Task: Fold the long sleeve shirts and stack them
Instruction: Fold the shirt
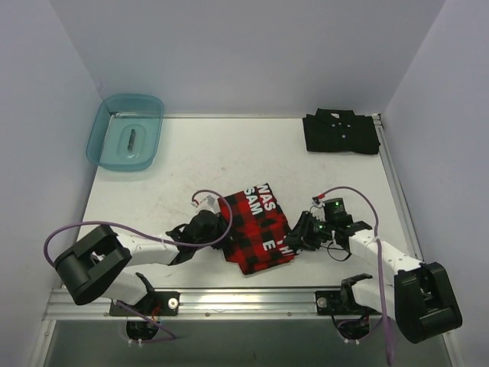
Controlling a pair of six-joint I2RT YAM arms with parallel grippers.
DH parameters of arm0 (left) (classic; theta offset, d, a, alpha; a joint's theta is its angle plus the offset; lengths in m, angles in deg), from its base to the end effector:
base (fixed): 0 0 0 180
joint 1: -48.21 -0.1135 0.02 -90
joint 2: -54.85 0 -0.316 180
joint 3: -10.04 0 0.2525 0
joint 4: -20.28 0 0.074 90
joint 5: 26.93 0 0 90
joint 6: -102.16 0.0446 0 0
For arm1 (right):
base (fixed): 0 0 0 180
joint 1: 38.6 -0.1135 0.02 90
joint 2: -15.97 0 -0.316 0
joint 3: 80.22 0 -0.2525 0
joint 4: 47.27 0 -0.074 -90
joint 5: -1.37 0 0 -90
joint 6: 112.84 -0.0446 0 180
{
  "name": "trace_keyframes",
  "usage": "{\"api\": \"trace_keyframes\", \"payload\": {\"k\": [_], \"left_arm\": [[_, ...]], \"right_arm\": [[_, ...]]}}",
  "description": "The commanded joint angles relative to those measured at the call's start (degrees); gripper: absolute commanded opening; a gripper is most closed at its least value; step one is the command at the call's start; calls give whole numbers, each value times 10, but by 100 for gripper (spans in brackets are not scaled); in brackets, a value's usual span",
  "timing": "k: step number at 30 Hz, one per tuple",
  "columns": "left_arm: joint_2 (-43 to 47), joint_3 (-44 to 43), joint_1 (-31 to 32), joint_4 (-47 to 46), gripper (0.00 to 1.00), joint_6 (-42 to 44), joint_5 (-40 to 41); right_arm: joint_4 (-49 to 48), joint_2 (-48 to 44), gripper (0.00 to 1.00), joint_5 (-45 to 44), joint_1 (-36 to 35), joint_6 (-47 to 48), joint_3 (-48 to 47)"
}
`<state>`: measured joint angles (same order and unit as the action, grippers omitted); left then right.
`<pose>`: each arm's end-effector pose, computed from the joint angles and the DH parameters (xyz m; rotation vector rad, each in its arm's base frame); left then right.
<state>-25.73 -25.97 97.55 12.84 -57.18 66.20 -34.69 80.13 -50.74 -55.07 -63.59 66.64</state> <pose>0.1600 -0.1825 0.1765 -0.4563 2.3968 -1.0094 0.1627 0.0767 0.1925 0.1629 2.4720 1.2416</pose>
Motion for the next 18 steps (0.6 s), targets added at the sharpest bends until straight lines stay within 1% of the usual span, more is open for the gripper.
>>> {"api": "trace_keyframes", "payload": {"k": [1,2,4,5,7,9,13,14,16,18], "left_arm": [[20,-37,11,17,36,49,-12],[29,-63,19,49,41,59,-4],[57,-94,49,93,46,93,13],[66,-120,58,134,47,104,27],[89,-139,90,161,48,125,34],[98,-150,105,182,48,131,28],[72,-142,130,189,47,146,-24],[61,-140,136,186,46,150,-54],[24,-137,139,186,45,161,-94],[-11,-132,139,184,42,160,-110]], "right_arm": [[72,-53,31,3,2,30,-47],[80,-61,32,4,1,30,-61],[102,-79,32,9,-8,31,-77],[107,-84,32,11,-14,30,-89],[112,-96,32,10,-34,21,-96],[113,-100,32,4,-48,12,-100],[100,-91,32,4,-72,-10,-85],[97,-90,32,6,-80,-13,-79],[91,-77,32,8,-82,-14,-59],[85,-65,31,2,-81,-13,-43]]}}
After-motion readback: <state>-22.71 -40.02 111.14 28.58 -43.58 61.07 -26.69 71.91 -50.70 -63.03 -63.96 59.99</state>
